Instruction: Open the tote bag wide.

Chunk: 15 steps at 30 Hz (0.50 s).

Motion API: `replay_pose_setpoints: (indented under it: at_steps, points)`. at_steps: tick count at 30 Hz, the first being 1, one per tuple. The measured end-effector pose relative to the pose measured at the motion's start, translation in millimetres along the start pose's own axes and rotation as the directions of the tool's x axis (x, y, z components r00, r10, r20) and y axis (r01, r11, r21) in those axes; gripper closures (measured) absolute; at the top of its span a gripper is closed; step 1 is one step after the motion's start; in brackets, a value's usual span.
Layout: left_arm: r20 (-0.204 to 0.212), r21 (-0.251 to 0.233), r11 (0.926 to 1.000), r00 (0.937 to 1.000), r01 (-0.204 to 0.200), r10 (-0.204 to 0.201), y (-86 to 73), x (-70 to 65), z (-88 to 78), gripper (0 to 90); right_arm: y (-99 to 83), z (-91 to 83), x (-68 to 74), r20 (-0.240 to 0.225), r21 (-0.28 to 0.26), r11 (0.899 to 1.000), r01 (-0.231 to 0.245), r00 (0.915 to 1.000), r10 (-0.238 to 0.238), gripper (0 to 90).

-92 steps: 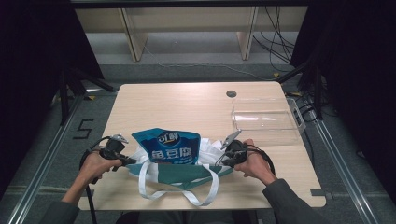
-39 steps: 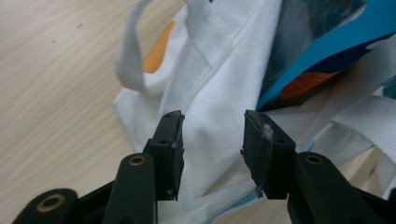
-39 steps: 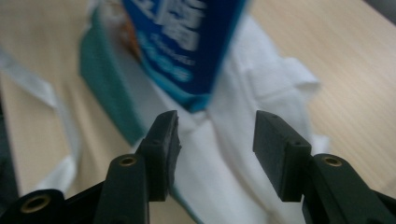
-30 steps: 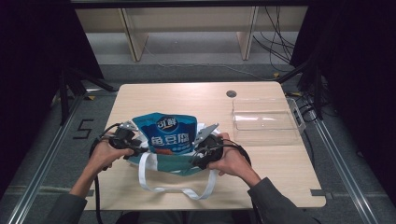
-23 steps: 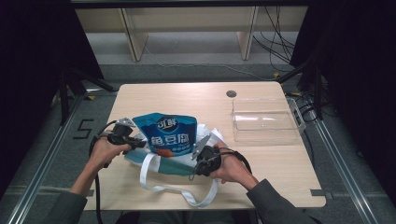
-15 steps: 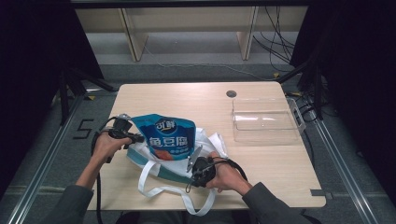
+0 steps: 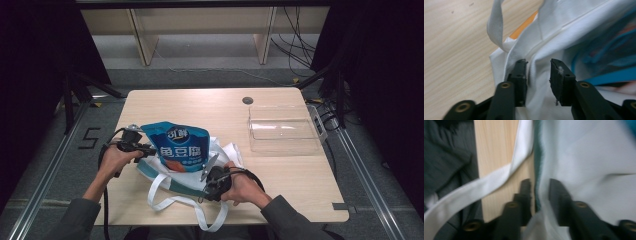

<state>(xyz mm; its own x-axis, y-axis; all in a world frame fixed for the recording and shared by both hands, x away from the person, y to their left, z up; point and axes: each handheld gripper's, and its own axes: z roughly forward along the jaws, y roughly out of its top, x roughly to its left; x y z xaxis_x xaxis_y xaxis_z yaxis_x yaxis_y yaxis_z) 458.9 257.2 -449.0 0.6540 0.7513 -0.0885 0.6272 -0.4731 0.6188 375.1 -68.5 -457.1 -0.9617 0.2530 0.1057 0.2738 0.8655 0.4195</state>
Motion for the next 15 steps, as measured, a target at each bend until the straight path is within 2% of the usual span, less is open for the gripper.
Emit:
replay_pose_setpoints:
  at_steps: [2, 3, 4, 5, 6, 7, 8, 9, 10, 11, 13, 14, 15]
  points:
    - [0.013, -0.017, 0.9998, 0.9998, -0.012, 0.012, 0.7, -6.7, -12.0, 59.3, 1.2, -19.6, -2.1, 0.008, -0.078, 0.996, -0.031, 0.9995, 0.031, 60.8]
    - [0.025, -0.03, 0.9994, 0.9996, -0.014, 0.015, 0.5, -10.3, -18.2, 58.7, 2.0, -27.4, -8.7, 0.018, -0.141, 0.989, 0.041, 0.9991, -0.039, 59.6]
    - [0.045, -0.056, 0.9982, 0.9988, 0.018, -0.015, -0.2, -16.3, -21.7, 58.2, 1.6, -36.4, -9.9, 0.04, -0.164, 0.986, 0.024, 0.9991, -0.018, 58.1]
    - [0.071, -0.07, 0.9975, 0.9975, 0.008, -0.003, -1.1, -21.5, -26.5, 57.5, 0.9, -44.2, -12.3, 0.07, -0.186, 0.982, 0.013, 0.9975, 0.0, 57.4]
    - [0.083, -0.07, 0.9975, 0.9965, 0.009, -0.004, -2.1, -26.9, -29.4, 57.2, -0.8, -52.9, -15.1, 0.111, -0.209, 0.978, -0.014, 0.993, 0.038, 57.1]
    - [0.09, -0.068, 0.9977, 0.9959, -0.002, 0.008, -3.0, -30.4, -30.5, 56.5, -3.7, -62.2, -21.4, 0.167, -0.248, 0.968, -0.035, 0.9829, 0.078, 55.5]
    - [0.103, -0.06, 0.9981, 0.9944, -0.016, 0.022, -4.5, -35.9, -31.6, 56.5, -3.7, -62.2, -21.4, 0.167, -0.248, 0.968, -0.035, 0.9829, 0.078, 55.5]
    - [0.115, -0.051, 0.9985, 0.9931, -0.018, 0.024, -6.5, -42.2, -32.0, 56.3, -7.3, -70.2, -27.8, 0.229, -0.267, 0.961, -0.064, 0.9651, 0.128, 55.5]
    - [0.124, -0.035, 0.9984, 0.991, -0.045, 0.049, -8.3, -46.7, -32.5, 56.3, -7.3, -70.2, -27.8, 0.229, -0.267, 0.961, -0.064, 0.9651, 0.128, 55.5]
    - [0.135, -0.037, 0.9983, 0.9895, -0.045, 0.05, -10.8, -52.0, -31.5, 56.4, -8.6, -72.9, -32.4, 0.271, -0.272, 0.961, -0.057, 0.9534, 0.133, 55.5]
    - [0.172, -0.03, 0.9993, 0.9849, -0.02, 0.025, -16.5, -59.2, -27.0, 59.9, -11.1, -76.4, -42.8, 0.318, -0.274, 0.958, -0.082, 0.9328, 0.17, 55.6]
    - [0.195, -0.034, 0.9991, 0.9802, -0.027, 0.033, -19.6, -61.3, -23.3, 60.6, -11.2, -76.7, -46.3, 0.322, -0.275, 0.957, -0.094, 0.9287, 0.184, 55.7]
    - [0.204, -0.023, 0.9991, 0.9781, -0.035, 0.039, -22.7, -62.6, -20.1, 62.2, -10.6, -77.3, -51.3, 0.325, -0.276, 0.956, -0.102, 0.9261, 0.192, 55.7]
